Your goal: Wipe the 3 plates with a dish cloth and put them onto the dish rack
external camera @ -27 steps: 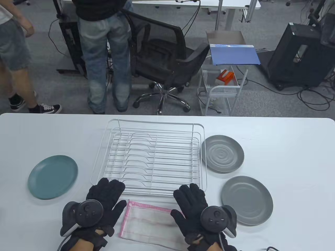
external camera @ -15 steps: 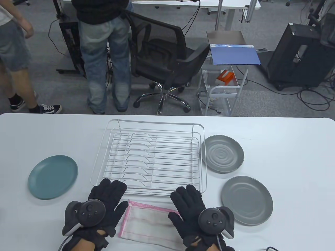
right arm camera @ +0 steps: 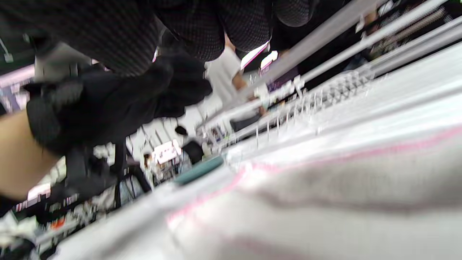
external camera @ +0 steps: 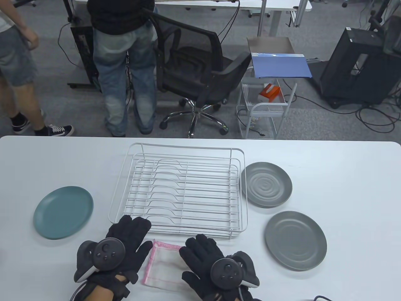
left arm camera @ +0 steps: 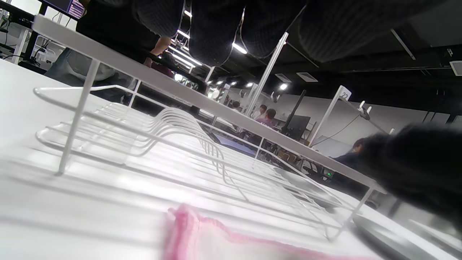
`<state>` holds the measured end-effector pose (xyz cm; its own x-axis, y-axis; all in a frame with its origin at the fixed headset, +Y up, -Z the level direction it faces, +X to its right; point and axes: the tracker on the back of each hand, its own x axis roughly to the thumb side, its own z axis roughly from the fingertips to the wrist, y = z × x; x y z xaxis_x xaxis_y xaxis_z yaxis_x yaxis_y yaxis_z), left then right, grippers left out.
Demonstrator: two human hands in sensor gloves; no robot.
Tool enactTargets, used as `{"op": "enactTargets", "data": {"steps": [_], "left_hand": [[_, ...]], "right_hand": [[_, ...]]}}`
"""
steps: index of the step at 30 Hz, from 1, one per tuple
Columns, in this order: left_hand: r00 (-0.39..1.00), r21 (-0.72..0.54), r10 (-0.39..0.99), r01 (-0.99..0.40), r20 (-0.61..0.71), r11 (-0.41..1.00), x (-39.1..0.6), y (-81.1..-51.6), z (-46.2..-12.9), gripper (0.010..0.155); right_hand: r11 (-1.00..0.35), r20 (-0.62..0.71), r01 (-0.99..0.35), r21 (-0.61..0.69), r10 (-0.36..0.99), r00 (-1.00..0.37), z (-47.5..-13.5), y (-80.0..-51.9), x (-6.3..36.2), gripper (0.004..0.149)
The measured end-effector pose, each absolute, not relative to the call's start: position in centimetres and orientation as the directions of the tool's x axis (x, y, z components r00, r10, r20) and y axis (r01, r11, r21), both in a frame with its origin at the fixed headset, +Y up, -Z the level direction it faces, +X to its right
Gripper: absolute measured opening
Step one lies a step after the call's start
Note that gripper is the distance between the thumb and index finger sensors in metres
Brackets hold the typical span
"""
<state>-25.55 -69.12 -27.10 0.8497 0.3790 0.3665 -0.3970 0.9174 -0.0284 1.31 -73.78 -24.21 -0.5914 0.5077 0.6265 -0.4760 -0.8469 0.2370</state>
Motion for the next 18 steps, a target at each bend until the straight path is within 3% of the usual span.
{"op": "enactTargets", "data": {"steps": [2,9,13,18], "left_hand": [[0.849,-0.032,0.382,-0.398,0.365,0.917,-25.5,-69.2,-27.1,0.061],[0.845,-0.047,0.387,-0.399,0.368,0.916,-25.2,-69.2,-27.1,0.061],[0.843,-0.053,0.389,-0.399,0.37,0.915,-25.1,-69.3,-27.1,0.061],[0.84,-0.063,0.394,-0.401,0.373,0.914,-24.9,-69.4,-27.1,0.061]], "right_hand": [[-0.875,0.595,-0.35,0.334,0.484,-0.642,-24.4,-75.2,0.3,0.07],[-0.9,0.544,-0.058,0.431,0.311,-0.779,-24.9,-79.1,-1.2,0.083],[-0.91,0.543,-0.037,0.414,0.279,-0.792,-24.9,-79.2,-1.7,0.082],[-0.946,0.54,-0.024,0.322,0.204,-0.817,-24.8,-78.7,-2.4,0.067]]}}
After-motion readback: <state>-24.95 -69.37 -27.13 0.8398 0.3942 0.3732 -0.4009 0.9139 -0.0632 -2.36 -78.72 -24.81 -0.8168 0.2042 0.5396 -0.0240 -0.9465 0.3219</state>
